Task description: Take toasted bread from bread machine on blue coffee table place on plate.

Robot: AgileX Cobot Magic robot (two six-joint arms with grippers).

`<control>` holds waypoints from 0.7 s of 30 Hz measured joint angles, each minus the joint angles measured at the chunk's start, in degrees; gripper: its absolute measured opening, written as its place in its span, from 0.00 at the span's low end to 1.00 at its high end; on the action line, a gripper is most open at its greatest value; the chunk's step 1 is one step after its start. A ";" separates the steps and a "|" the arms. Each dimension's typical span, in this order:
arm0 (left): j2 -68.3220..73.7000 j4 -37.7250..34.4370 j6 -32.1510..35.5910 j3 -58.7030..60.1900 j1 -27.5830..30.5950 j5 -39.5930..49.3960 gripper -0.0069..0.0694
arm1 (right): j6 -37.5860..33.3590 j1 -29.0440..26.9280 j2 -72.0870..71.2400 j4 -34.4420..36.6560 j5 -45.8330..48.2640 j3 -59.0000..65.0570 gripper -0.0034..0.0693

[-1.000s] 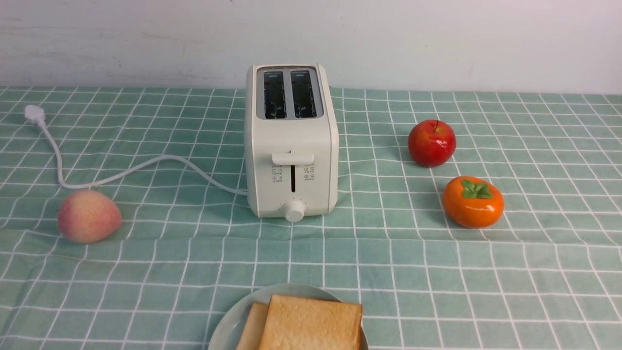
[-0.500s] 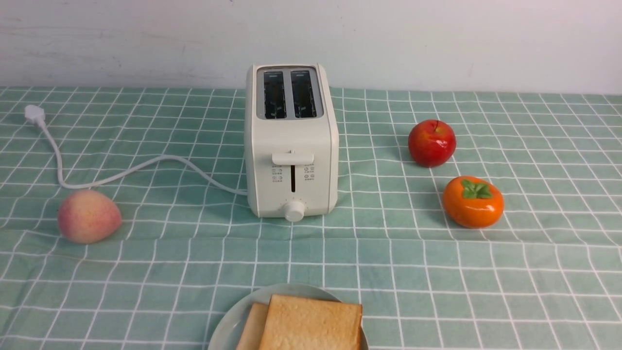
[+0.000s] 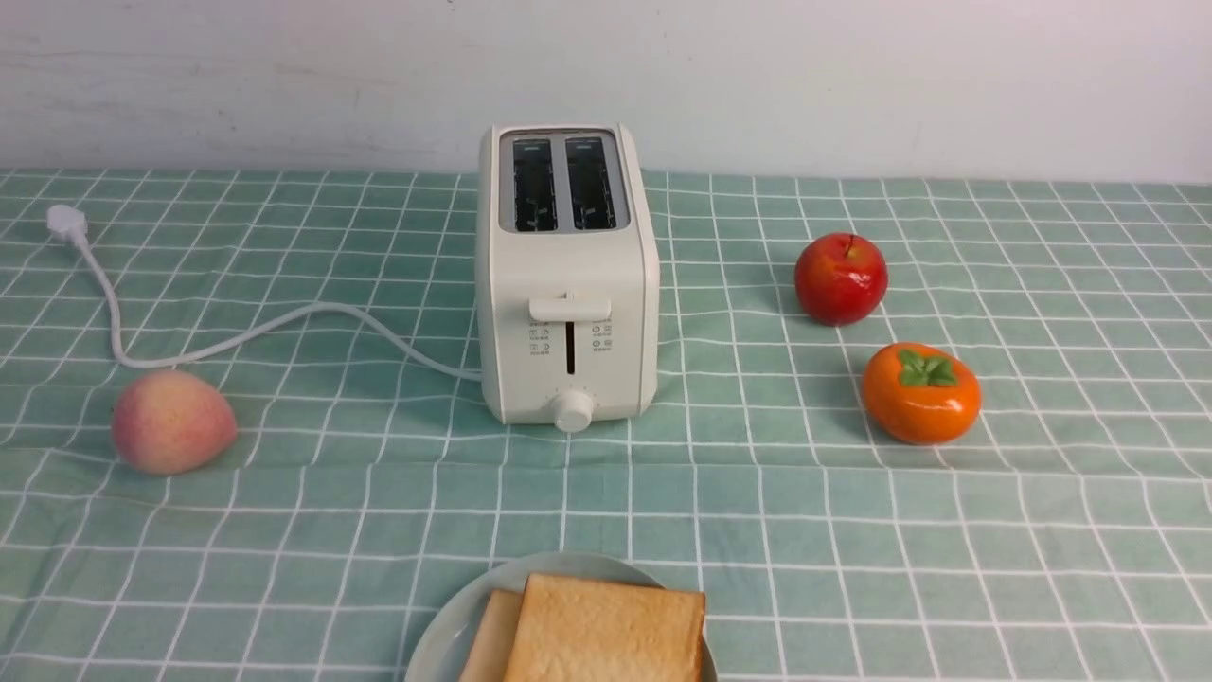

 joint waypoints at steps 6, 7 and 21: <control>0.01 0.00 0.00 0.00 0.00 0.00 0.23 | -0.11 -10.40 0.00 0.39 1.14 -0.17 0.27; 0.01 0.00 0.00 0.00 0.00 0.00 0.23 | -0.35 -12.05 0.00 0.38 1.27 -0.17 0.27; 0.01 0.00 0.06 0.00 0.00 0.00 0.25 | -3.61 -16.57 0.00 0.42 1.26 -0.17 0.29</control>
